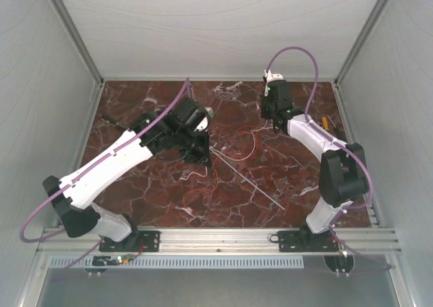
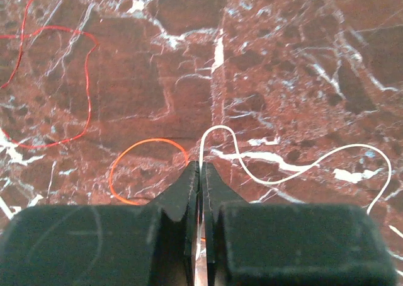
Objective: Zip-tie the wires
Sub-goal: Straighten the cable at the center of the board.
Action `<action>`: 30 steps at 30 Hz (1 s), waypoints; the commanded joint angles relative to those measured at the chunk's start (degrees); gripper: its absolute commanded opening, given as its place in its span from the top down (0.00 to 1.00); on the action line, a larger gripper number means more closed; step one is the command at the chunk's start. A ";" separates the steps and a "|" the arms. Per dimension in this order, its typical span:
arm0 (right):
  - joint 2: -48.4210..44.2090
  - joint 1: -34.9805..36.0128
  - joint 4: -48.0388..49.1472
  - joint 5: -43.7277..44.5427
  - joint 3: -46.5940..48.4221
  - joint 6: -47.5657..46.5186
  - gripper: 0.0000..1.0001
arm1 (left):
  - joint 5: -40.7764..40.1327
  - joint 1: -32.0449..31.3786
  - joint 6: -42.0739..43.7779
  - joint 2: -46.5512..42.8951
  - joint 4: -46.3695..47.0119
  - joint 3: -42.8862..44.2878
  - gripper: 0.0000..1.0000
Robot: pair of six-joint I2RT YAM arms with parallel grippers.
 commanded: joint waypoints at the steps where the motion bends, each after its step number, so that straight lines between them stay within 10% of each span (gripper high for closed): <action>1: 0.74 0.37 -0.87 -3.03 -1.55 1.49 1.00 | -0.25 -0.25 -2.85 -2.31 -2.03 -3.40 1.00; 30: 9.86 5.09 -2.33 -3.29 -1.29 7.46 0.99 | 1.13 5.80 -4.90 -2.53 -2.71 -20.27 1.00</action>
